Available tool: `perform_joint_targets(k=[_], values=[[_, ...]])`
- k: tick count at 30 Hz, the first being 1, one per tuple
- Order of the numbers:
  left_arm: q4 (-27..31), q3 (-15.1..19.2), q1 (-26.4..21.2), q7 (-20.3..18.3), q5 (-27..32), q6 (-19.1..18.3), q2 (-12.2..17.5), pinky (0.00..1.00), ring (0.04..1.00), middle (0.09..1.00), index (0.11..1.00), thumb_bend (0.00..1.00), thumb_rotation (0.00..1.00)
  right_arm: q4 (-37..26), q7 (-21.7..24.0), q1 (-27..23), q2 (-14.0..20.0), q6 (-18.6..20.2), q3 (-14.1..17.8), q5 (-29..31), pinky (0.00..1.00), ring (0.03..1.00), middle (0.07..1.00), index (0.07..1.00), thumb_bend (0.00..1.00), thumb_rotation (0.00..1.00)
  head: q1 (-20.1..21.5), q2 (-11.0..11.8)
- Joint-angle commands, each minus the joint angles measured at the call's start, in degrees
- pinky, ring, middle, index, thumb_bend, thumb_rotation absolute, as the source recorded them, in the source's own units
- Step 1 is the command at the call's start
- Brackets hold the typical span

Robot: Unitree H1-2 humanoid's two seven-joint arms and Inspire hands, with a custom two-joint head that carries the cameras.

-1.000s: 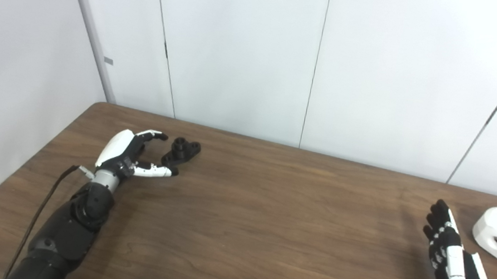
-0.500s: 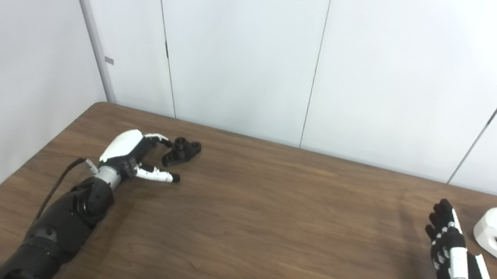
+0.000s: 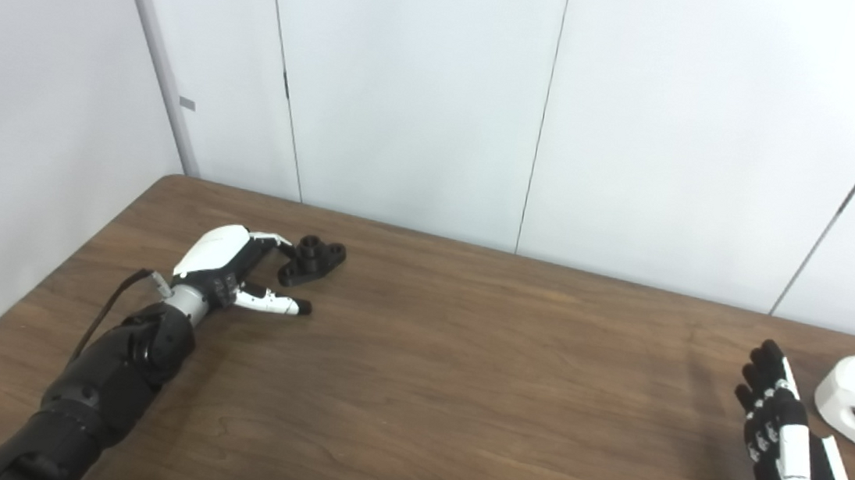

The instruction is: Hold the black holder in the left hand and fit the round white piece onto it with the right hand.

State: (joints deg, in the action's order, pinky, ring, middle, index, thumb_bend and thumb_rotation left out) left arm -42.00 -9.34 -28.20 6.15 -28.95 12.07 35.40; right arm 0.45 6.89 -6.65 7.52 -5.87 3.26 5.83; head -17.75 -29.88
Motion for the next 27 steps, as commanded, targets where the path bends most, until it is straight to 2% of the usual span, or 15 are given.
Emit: perform_joint_targets(k=[1, 10, 16, 23, 27], values=[[-1.04, -0.62, -1.32, -0.99, -0.40, -0.90, 0.92, 1.00, 0.903, 0.845, 0.749, 0.97, 0.39, -2.01, 0.23, -1.52, 0.67, -0.82, 0.49, 0.90, 1.00, 1.000, 1.000, 1.000, 0.54, 0.99, 0.10, 0.06], [-3.56, -1.17, -3.04, 0.14, 0.19, -0.37, -0.50, 1.00, 0.893, 0.838, 0.741, 0.97, 0.36, -4.98, 0.36, 0.10, 0.74, -0.55, 0.57, 1.17, 1.00, 1.000, 1.000, 1.000, 0.48, 1.00, 0.73, -0.22], [-4.65, -0.61, -3.87, 0.33, 1.43, -0.48, -1.46, 1.00, 0.888, 0.834, 0.735, 0.97, 0.33, -6.60, 0.04, 0.91, 0.42, -0.51, 0.56, 1.15, 1.00, 1.000, 1.000, 1.000, 0.50, 1.00, 1.25, -0.35], [-7.07, -1.65, -5.30, 1.15, 1.56, 0.56, -2.02, 0.99, 0.879, 0.832, 0.719, 0.96, 0.32, -8.13, -0.08, 1.42, -0.03, 0.02, 0.61, 1.99, 1.00, 1.000, 1.000, 1.000, 0.52, 1.00, 1.61, -0.57], [-7.60, -2.08, -5.72, 2.55, 1.23, 1.20, -2.20, 0.97, 0.868, 0.807, 0.679, 0.92, 0.25, -8.46, -0.08, 1.39, -0.16, 0.07, 0.58, 2.33, 1.00, 1.000, 1.000, 1.000, 0.55, 1.00, 1.83, -0.67]])
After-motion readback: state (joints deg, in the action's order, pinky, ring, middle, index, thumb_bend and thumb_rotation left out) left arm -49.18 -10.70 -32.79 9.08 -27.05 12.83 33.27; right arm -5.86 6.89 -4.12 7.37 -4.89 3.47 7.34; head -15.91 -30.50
